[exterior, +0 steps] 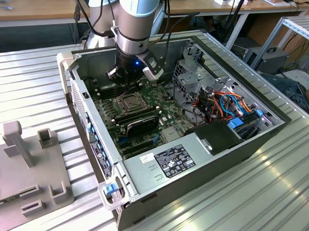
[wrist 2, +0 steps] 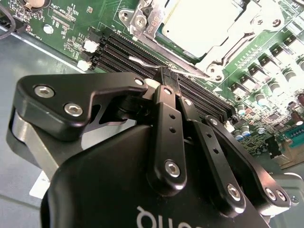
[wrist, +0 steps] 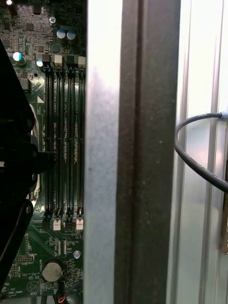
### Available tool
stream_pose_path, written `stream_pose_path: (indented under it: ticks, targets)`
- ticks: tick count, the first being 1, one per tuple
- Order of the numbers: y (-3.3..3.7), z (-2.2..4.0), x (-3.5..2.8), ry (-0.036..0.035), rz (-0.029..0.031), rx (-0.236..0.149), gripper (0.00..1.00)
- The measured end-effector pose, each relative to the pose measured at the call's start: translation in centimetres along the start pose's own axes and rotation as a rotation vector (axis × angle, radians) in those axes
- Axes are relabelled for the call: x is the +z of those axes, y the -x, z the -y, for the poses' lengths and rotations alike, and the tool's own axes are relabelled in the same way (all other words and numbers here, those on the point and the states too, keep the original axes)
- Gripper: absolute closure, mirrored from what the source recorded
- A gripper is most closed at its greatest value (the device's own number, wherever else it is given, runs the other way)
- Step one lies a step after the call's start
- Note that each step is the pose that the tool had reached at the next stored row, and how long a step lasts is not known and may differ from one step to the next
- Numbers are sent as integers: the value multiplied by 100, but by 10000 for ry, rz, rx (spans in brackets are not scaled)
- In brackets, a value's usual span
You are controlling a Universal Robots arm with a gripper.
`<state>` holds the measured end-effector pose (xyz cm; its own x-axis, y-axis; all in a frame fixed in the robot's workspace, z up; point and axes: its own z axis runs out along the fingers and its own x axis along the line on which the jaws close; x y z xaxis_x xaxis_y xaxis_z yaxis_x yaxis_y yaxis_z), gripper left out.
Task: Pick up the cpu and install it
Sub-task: 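Install the first cpu locking lever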
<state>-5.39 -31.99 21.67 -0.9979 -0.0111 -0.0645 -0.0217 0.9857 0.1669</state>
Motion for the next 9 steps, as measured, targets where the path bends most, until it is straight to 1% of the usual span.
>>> stream_pose_path:
  ticks: [9]
  targets:
    - [4,8,38,-2,1,9,89]
